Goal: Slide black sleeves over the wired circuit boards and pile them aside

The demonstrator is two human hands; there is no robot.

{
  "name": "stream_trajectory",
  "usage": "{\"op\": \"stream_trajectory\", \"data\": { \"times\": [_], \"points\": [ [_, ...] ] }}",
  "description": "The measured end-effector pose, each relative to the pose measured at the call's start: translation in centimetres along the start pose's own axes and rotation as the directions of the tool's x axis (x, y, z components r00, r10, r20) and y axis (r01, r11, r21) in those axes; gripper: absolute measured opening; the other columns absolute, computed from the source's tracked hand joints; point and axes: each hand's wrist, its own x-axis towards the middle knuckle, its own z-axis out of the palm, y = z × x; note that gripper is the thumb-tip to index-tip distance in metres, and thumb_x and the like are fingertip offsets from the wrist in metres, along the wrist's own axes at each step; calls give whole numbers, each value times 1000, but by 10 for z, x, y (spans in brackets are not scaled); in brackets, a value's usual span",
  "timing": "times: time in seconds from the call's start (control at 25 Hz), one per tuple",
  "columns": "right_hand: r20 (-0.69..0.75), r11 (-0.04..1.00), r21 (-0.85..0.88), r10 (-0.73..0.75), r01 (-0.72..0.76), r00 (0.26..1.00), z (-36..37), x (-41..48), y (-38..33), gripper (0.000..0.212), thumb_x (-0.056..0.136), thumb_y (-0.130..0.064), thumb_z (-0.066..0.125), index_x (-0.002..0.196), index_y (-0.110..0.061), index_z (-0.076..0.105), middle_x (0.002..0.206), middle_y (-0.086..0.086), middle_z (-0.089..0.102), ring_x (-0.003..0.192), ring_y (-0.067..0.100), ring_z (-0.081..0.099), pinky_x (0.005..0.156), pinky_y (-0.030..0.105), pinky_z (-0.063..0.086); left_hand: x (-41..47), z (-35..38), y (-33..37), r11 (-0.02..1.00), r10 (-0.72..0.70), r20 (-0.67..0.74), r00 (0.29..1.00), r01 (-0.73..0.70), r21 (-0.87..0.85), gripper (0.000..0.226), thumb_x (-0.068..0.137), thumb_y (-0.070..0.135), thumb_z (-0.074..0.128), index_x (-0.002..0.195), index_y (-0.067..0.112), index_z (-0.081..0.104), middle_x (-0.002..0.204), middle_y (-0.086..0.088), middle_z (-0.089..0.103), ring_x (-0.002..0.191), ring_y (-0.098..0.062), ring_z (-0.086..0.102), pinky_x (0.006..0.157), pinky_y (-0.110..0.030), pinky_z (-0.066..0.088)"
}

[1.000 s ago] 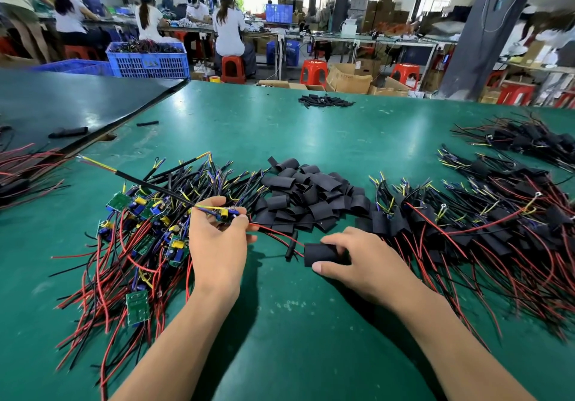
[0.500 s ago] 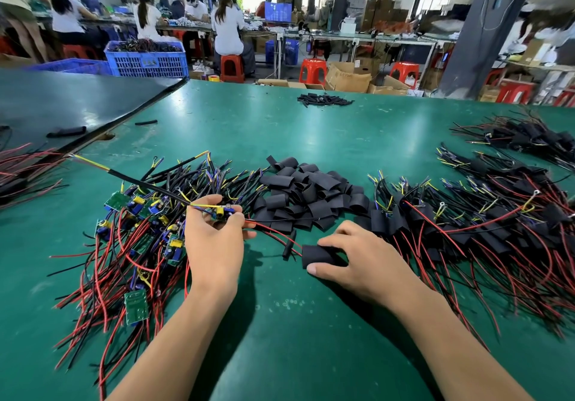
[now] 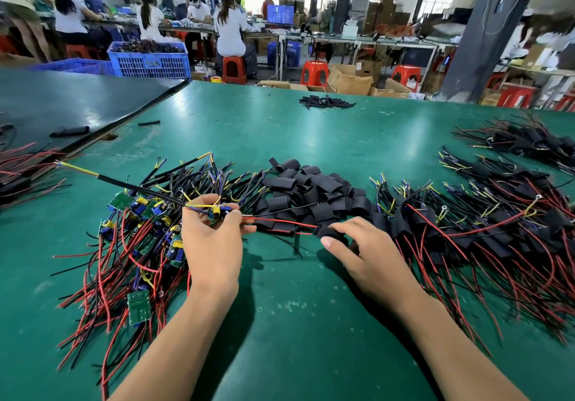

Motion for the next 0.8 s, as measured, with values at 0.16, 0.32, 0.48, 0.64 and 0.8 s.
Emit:
{"op": "stream_trajectory", "data": {
  "times": [0.16,0.32,0.48,0.64,0.8],
  "points": [
    [-63,996,89,16,-11,998,3,1,5,27,95,-39,62,114,-21,69,109,-13,62,97,5,59,90,30,47,1,0,0,999,7,-2,1000,-7,-47,35,88,-12,54,100,20,50,86,-6,63,58,-16,67,59,-23,56],
    [-90,991,134,-2,14,996,4,1,6,27,94,-41,63,112,-22,69,108,-17,62,92,2,59,82,12,41,0,0,1,998,-7,4,1000,7,-62,34,89,-12,54,100,19,50,85,-7,63,60,-18,68,60,-23,56],
    [-112,984,176,-12,32,994,4,1,3,26,92,-42,64,111,-25,69,105,-18,61,77,9,57,76,15,41,-3,3,-1,999,-4,23,1000,5,-39,34,88,-13,53,99,18,50,86,-10,61,55,-18,66,59,-24,57],
    [-166,976,217,9,28,986,3,1,0,40,87,-55,59,112,-25,69,104,-20,61,77,8,58,76,18,43,-6,4,-2,1000,-1,43,999,1,11,32,89,-11,55,100,19,51,84,-7,63,55,-19,67,68,-34,60],
    [-246,963,270,67,2,967,2,2,-1,47,86,-60,57,115,-24,69,106,-27,59,86,6,61,81,37,55,-5,4,-2,1000,-6,40,999,6,11,33,89,-12,54,101,18,51,83,-6,64,56,-18,68,64,-29,60]
  ]
}}
